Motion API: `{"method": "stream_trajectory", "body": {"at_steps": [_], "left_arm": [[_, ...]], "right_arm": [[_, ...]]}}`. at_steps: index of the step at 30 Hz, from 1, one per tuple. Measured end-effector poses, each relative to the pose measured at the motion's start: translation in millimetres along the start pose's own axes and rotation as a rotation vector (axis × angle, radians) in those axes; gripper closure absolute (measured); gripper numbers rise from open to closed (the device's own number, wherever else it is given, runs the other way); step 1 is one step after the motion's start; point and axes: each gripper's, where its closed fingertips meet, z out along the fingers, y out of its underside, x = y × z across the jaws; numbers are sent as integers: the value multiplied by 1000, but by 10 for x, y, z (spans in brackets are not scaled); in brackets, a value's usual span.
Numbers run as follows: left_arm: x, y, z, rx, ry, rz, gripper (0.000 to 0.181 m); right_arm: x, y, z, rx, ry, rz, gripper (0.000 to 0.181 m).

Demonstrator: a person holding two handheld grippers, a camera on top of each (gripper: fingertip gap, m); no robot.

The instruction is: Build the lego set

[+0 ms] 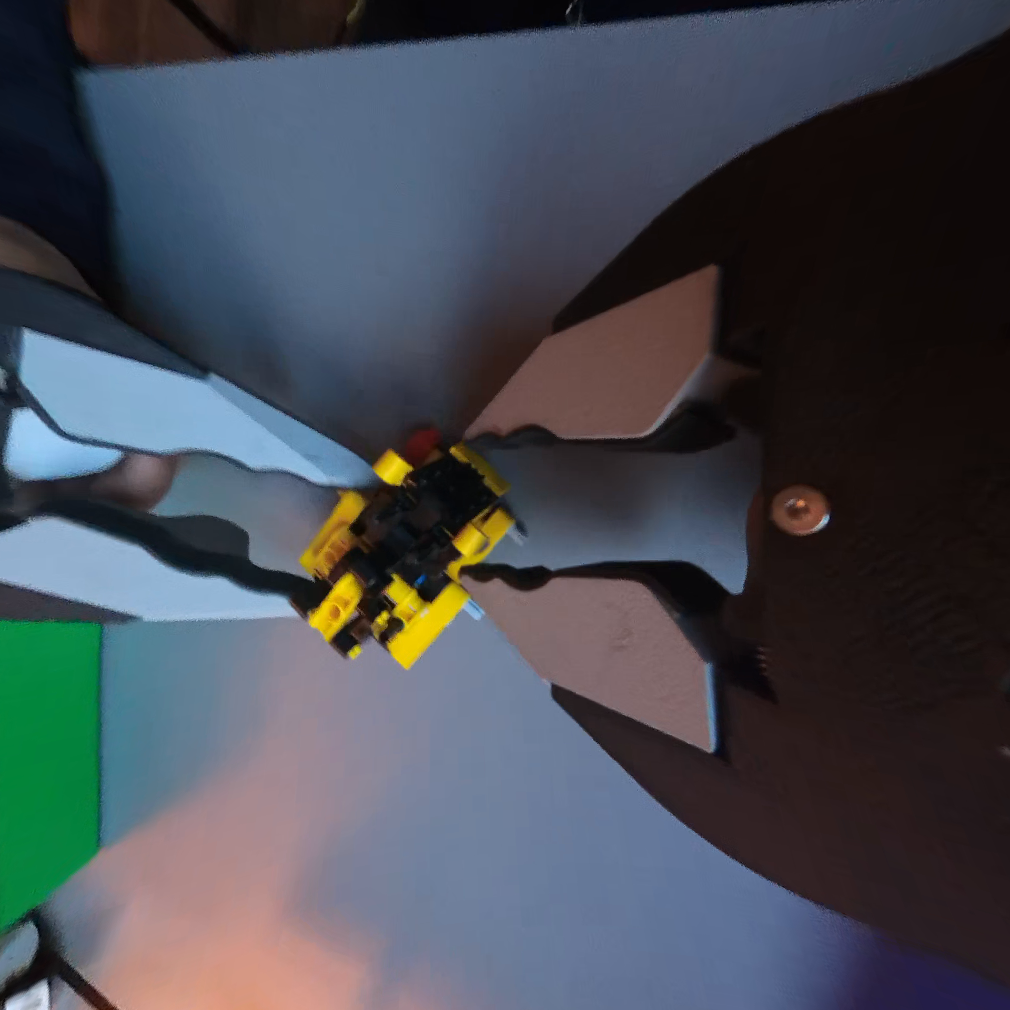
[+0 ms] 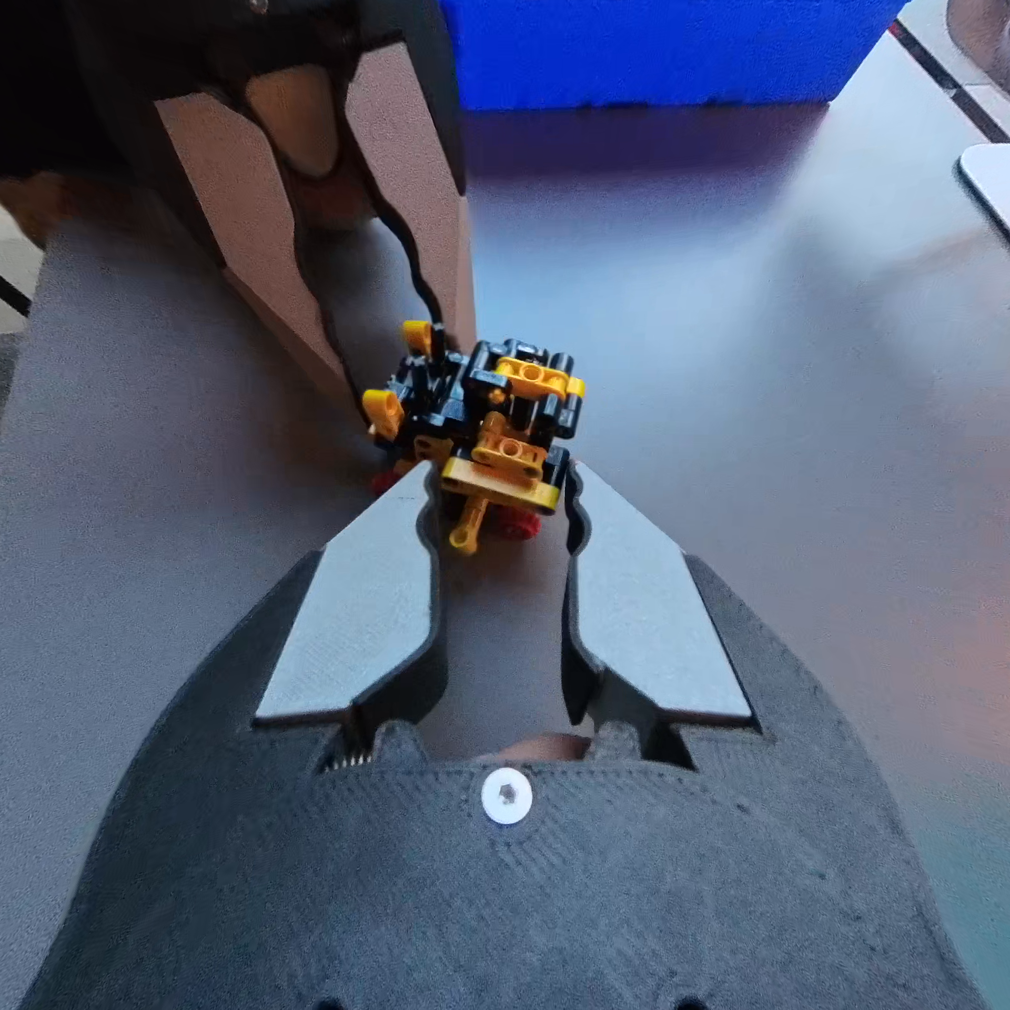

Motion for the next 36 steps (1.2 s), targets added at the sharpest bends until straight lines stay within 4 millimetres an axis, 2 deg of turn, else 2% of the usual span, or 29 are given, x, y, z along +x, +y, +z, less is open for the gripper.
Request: {"method": "stream_trajectory", "body": {"at_steps": [1, 5, 8, 10, 14, 18, 20, 22, 24, 25, 26, 30, 33, 36], "left_arm": [[25, -12, 11, 0, 35, 13, 149], [64, -18, -10, -15, 130, 123, 154], [138, -52, -50, 70, 222, 152, 170], [-10, -68, -69, 67, 130, 123, 173], [-192, -134, -152, 130, -44, 95, 142], [-328, -93, -62, 88, -121, 71, 117], [-307, -100, -9, 71, -116, 67, 109], [-238, -98, 51, 47, -87, 67, 109], [-182, -126, 103, 40, -61, 31, 95], [-166, -140, 128, 38, -51, 12, 93], [-186, -148, 142, 36, -63, 2, 100], [-210, -153, 141, 39, -82, 10, 105], [-307, -134, 139, 22, -170, 12, 105], [-387, -144, 147, 13, -258, 35, 106]], "right_arm": [[19, -2, 9, -2, 13, -14, 140], [118, -13, -1, 12, 46, 38, 142], [210, -21, -40, 28, 84, 66, 143], [215, -31, -94, 43, 78, 68, 145], [33, -60, -185, 58, -16, 16, 155], [-118, -112, -117, 75, -35, -70, 151], [-133, -94, -59, 55, -3, -105, 156], [-163, -84, -17, 36, 12, -136, 166], [-243, -101, 2, 42, -9, -155, 169], [-282, -108, 9, 46, -21, -159, 171], [-292, -115, 14, 49, -19, -157, 180], [-234, -128, -2, 62, -24, -58, 172], [-150, -102, -45, 56, -15, -12, 166], [-224, -124, -66, 73, -70, -9, 158]]}}
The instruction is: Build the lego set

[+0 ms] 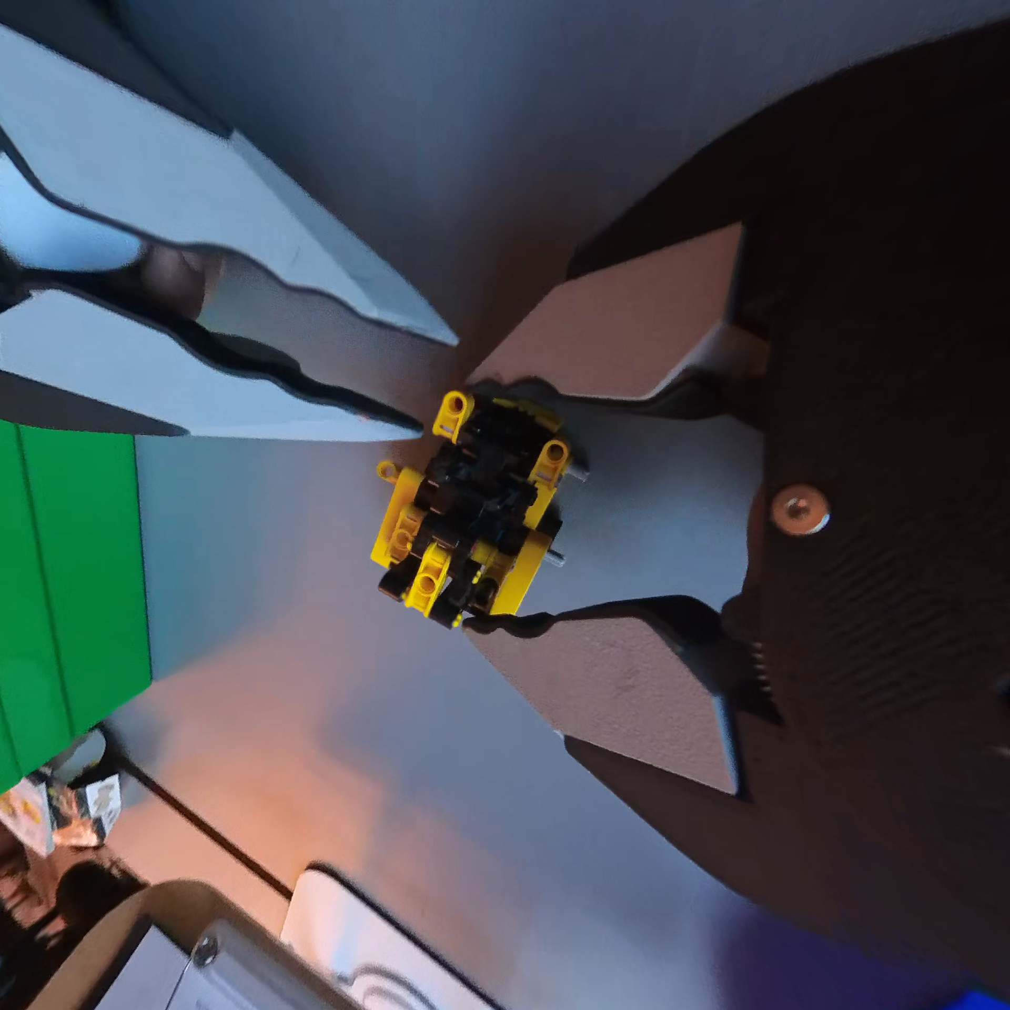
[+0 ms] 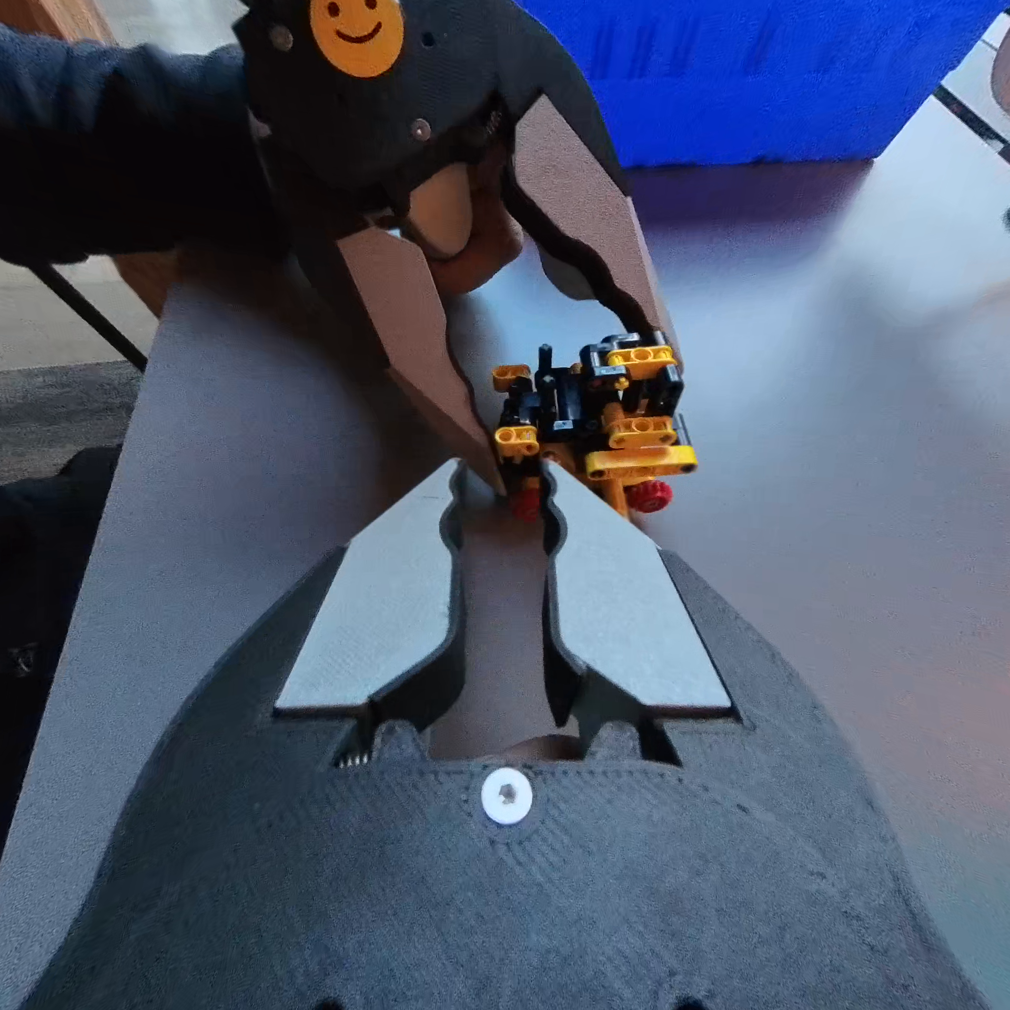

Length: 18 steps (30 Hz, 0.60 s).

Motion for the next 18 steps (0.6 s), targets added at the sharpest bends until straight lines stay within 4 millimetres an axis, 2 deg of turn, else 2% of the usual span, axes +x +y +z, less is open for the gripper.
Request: {"method": "stream_trajectory", "body": {"at_steps": [6, 12, 18], "left_arm": [[-35, -50, 39, 3, -114, 92, 105], [-31, -67, 30, 8, -165, 146, 105], [-76, -75, 55, -14, -234, 141, 105]], "right_arm": [[25, -19, 44, 8, 23, 27, 157], [109, -70, 1, 59, 8, 136, 172], [125, -44, 19, 37, 28, 108, 162]]}}
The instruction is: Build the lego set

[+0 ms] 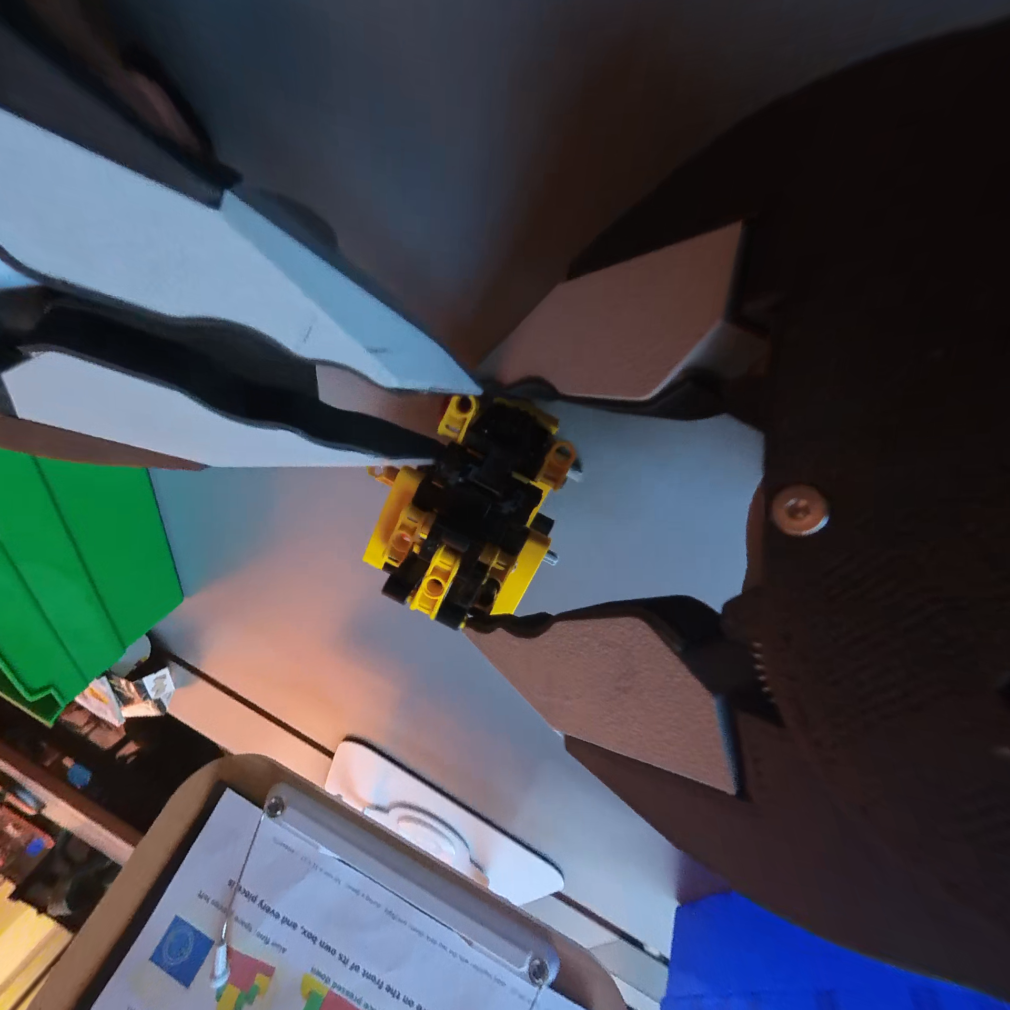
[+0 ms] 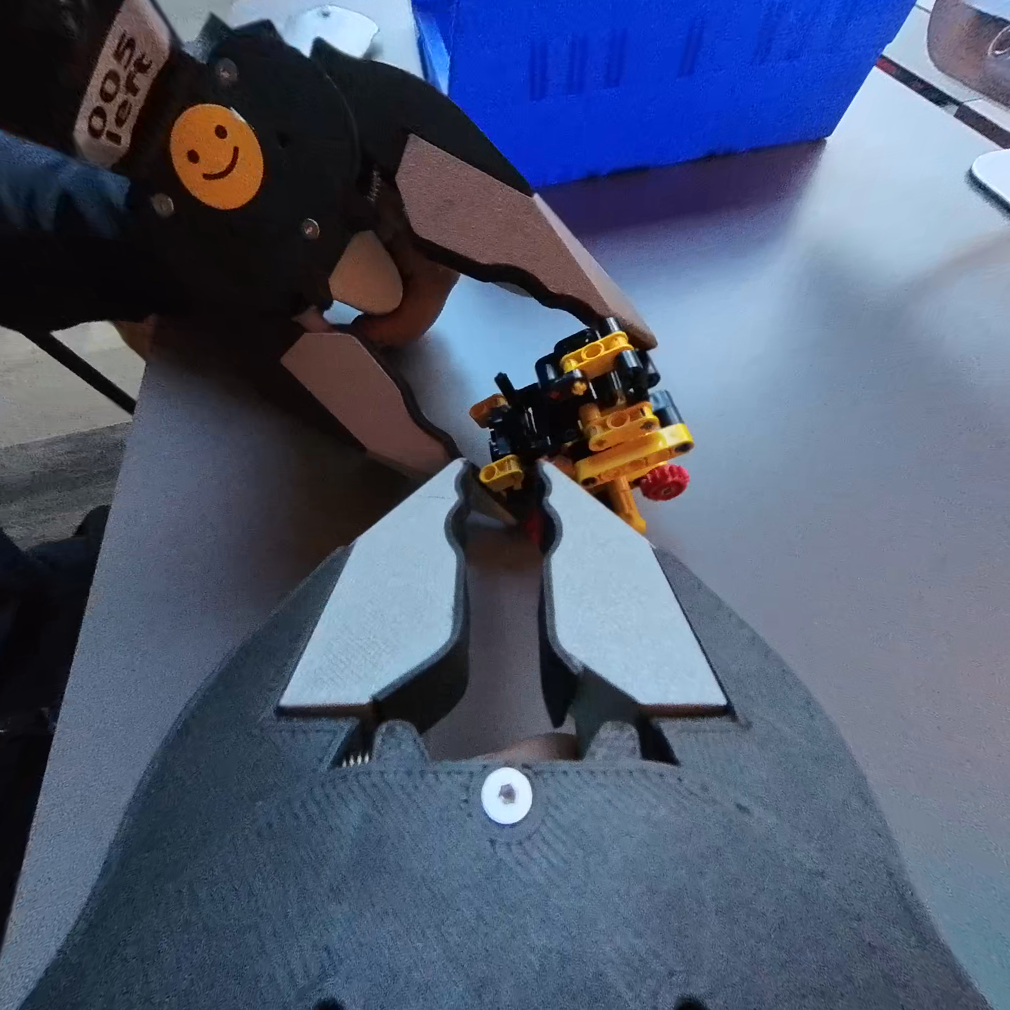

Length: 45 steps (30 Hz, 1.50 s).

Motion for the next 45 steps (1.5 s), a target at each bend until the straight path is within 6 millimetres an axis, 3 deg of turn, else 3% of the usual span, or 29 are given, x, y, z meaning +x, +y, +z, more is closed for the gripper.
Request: {"method": "stream_trajectory", "body": {"at_steps": [6, 21, 29, 36, 38, 42, 45], "left_arm": [[-11, -5, -1, -3, -45, 35, 105], [119, -201, -110, 75, -162, 506, 108], [126, -225, -100, 81, -171, 492, 109], [124, -236, -86, 98, -126, 374, 110], [124, -229, -82, 104, -118, 343, 110], [95, -181, -59, 123, -71, 232, 110], [60, -140, -53, 107, -73, 208, 110]], "right_arm": [[0, 41, 9, -29, -27, 48, 174], [-98, 197, -88, -275, 17, -282, 175], [-74, 223, -132, -361, 119, -438, 174], [-8, 219, -179, -411, 270, -616, 175], [-13, 202, -175, -373, 239, -536, 174], [-27, 168, -146, -194, 56, -139, 174], [26, 170, -173, -158, 0, -18, 172]]}}
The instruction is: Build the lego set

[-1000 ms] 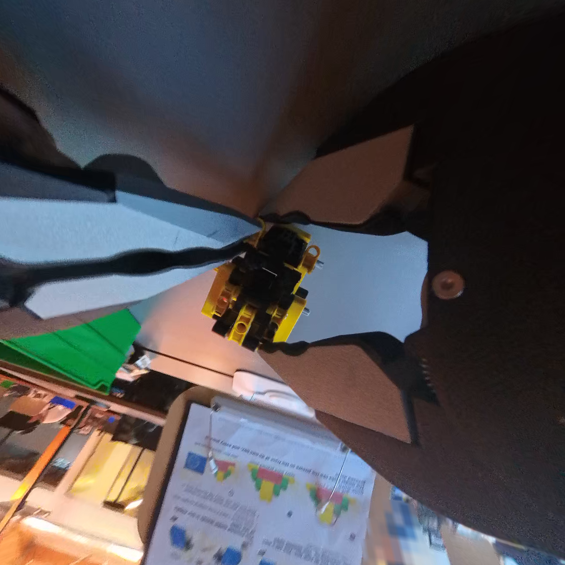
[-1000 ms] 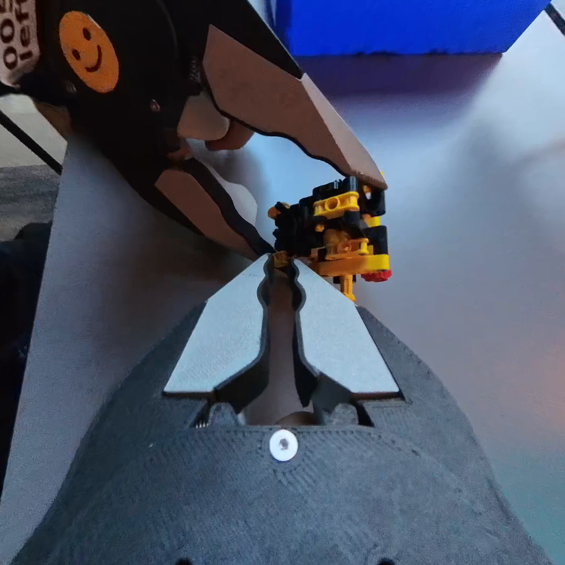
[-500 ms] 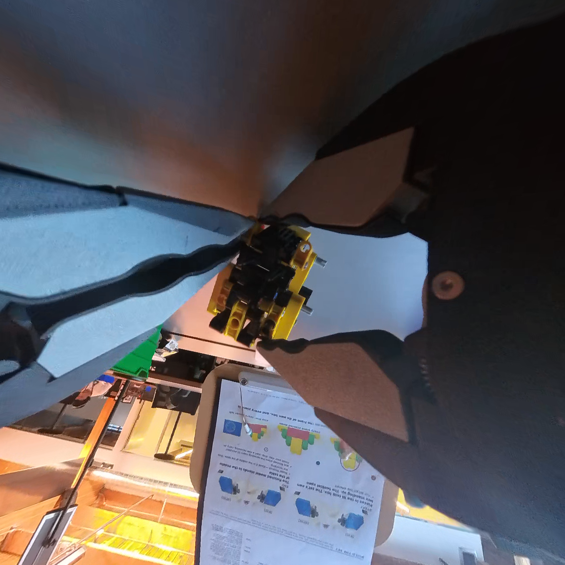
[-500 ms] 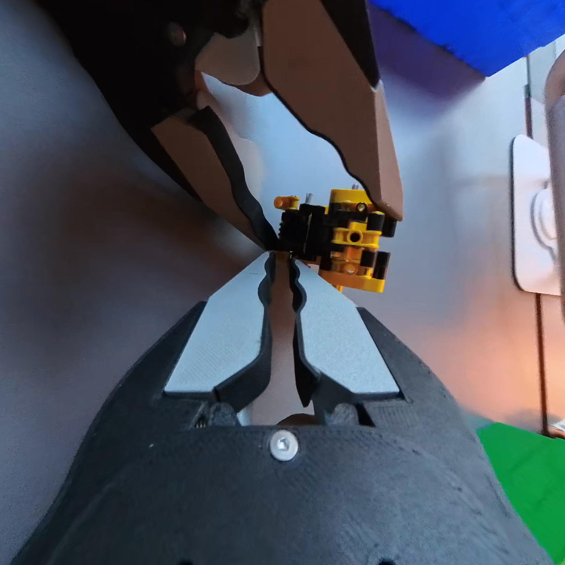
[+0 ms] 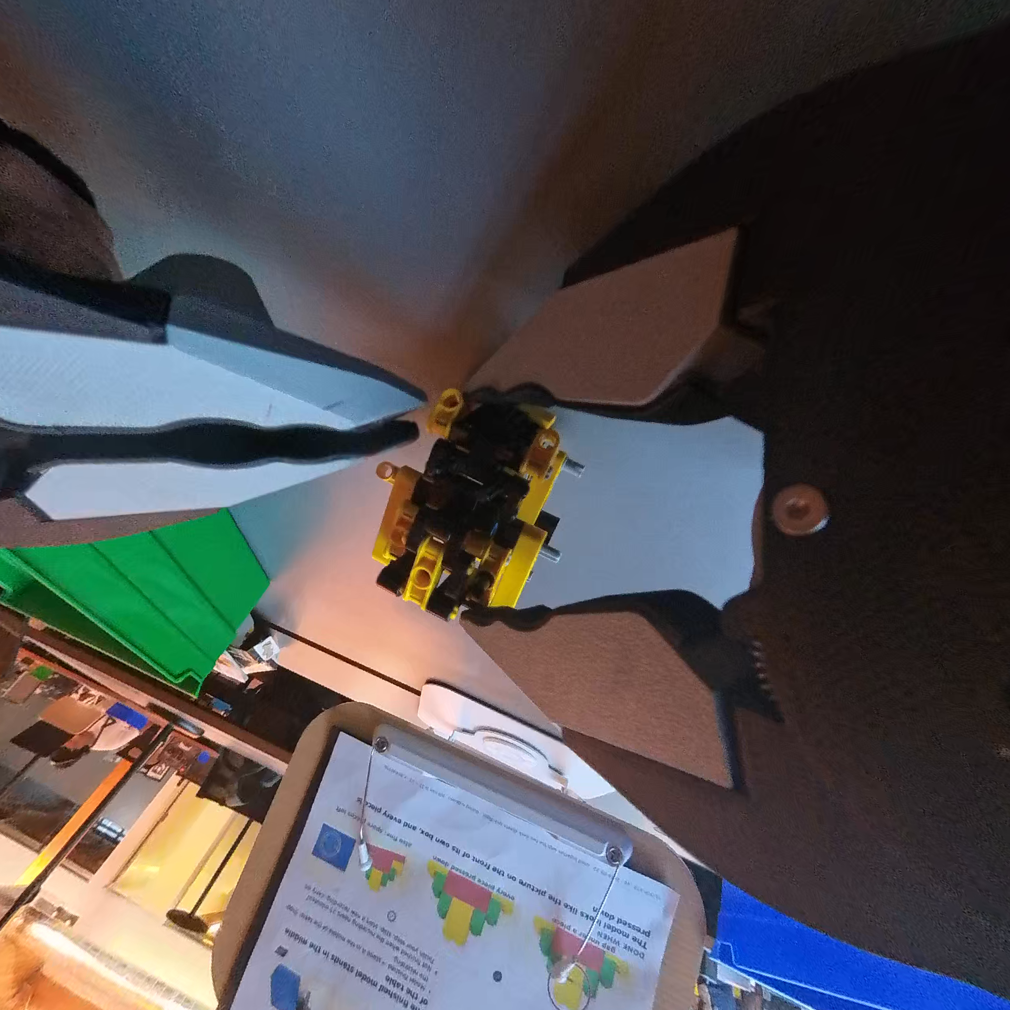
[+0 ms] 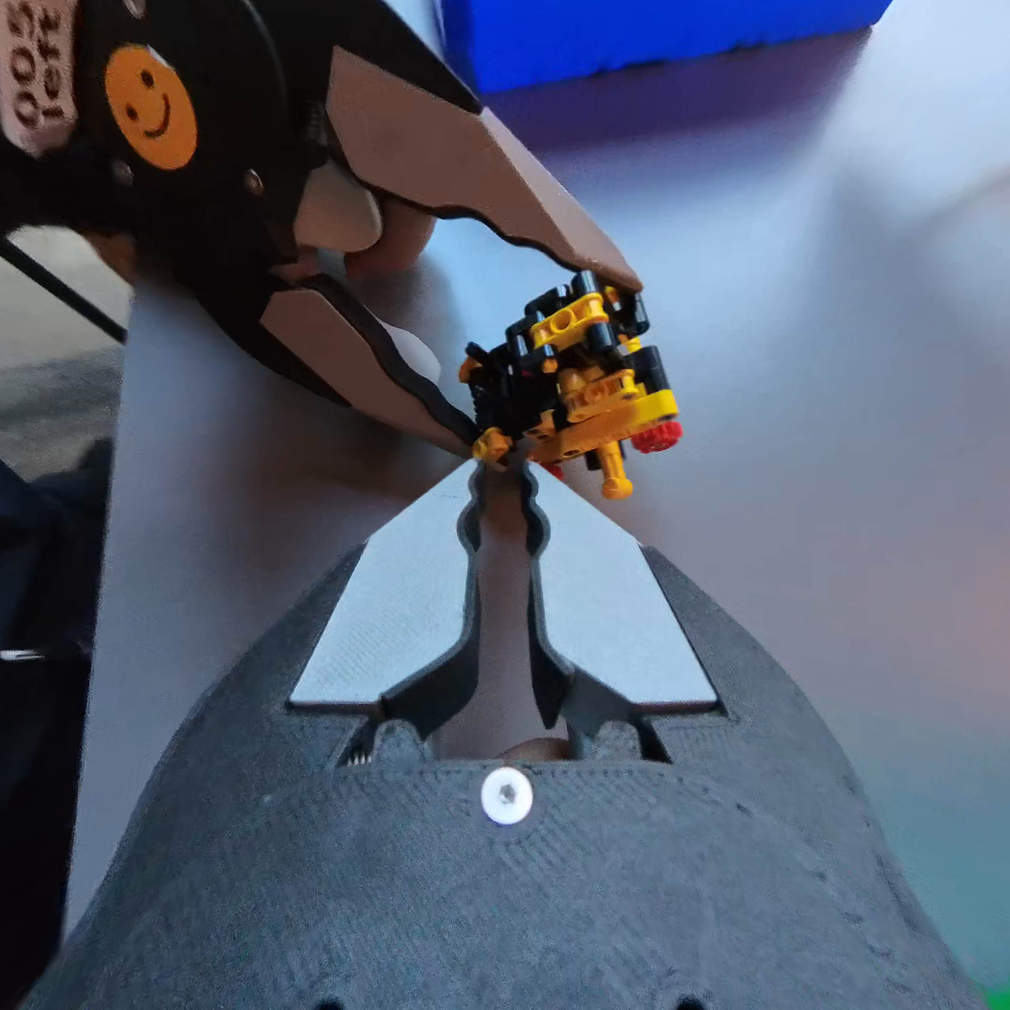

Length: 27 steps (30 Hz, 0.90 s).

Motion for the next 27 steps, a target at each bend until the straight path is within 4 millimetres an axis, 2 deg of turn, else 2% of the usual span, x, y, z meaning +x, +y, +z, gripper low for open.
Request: {"method": "stream_trajectory", "body": {"at_steps": [7, 9, 10, 12, 21, 27], "left_arm": [[-32, 15, 1, -30, -43, 19, 109], [-39, 31, -3, -33, -30, -19, 110], [-36, 36, -3, -29, -15, -48, 110], [-25, 41, -8, -23, 18, -93, 110], [-40, 65, -5, -38, 15, -102, 110], [31, 68, -51, -23, 130, -181, 110]], "right_arm": [[-84, -28, 124, 78, -195, 259, 170], [-71, -58, 121, 101, -227, 301, 170], [-50, -82, 109, 120, -228, 313, 176], [-38, -113, 91, 145, -234, 322, 177], [-28, -128, 114, 150, -228, 334, 177], [-107, -133, 105, 140, -210, 225, 178]]}}
